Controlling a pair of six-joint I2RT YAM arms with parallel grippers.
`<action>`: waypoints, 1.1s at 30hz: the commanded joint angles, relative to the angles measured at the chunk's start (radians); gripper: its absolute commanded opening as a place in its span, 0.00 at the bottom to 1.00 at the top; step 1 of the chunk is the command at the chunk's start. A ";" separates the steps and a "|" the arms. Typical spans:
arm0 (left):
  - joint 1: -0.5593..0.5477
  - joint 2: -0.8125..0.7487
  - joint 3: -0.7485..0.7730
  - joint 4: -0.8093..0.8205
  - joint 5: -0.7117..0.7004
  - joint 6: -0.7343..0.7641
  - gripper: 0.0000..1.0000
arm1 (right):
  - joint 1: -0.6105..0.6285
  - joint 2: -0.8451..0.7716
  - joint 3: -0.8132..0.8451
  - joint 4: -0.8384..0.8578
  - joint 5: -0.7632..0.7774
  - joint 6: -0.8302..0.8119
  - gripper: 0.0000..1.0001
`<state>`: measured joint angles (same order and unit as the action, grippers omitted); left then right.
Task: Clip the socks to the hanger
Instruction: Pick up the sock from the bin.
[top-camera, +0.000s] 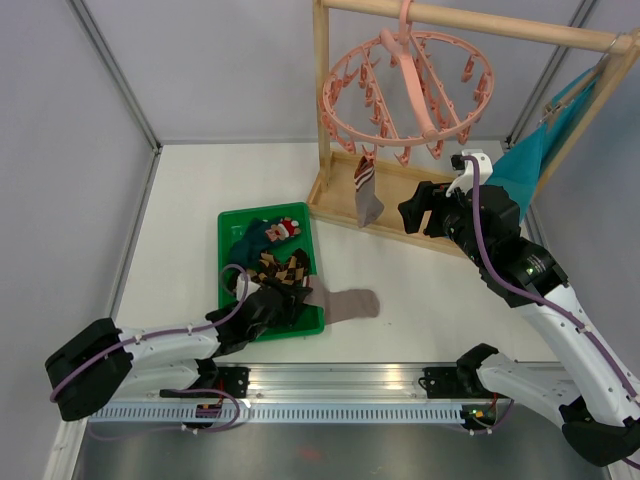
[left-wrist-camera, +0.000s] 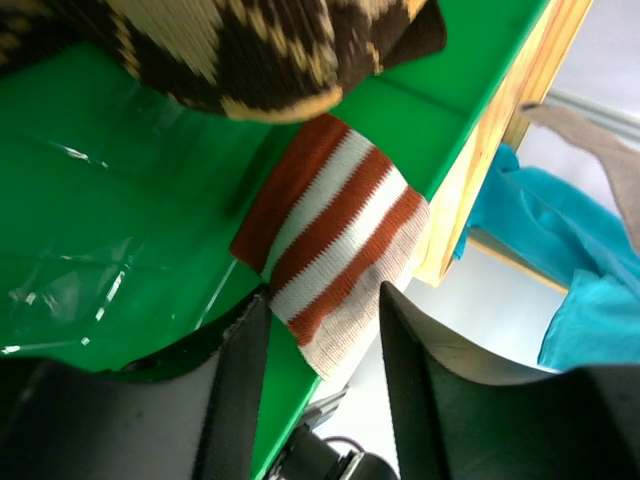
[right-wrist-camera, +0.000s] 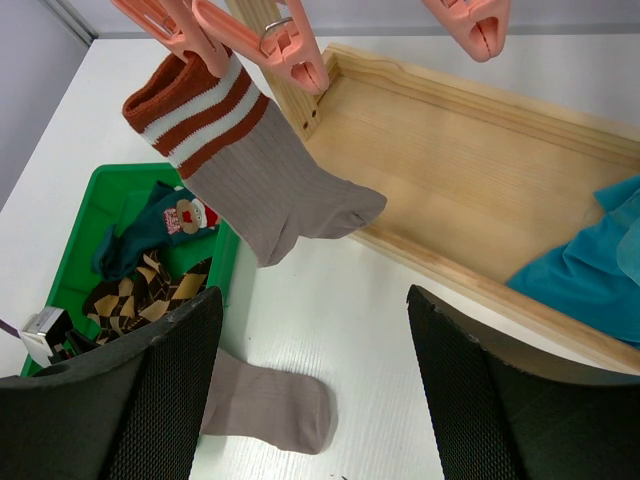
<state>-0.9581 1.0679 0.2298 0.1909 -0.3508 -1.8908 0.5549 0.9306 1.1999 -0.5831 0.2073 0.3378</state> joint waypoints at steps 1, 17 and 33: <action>0.016 -0.020 -0.017 0.036 -0.043 -0.024 0.50 | 0.005 0.001 0.001 0.028 0.006 0.004 0.80; 0.163 -0.034 0.077 -0.077 0.036 0.245 0.22 | 0.005 -0.004 -0.010 0.032 0.004 0.009 0.80; 0.173 0.041 0.078 0.048 0.061 0.309 0.40 | 0.005 -0.013 -0.017 0.031 0.007 0.004 0.80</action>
<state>-0.7883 1.0912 0.3019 0.1722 -0.3080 -1.6295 0.5549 0.9302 1.1839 -0.5823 0.2073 0.3378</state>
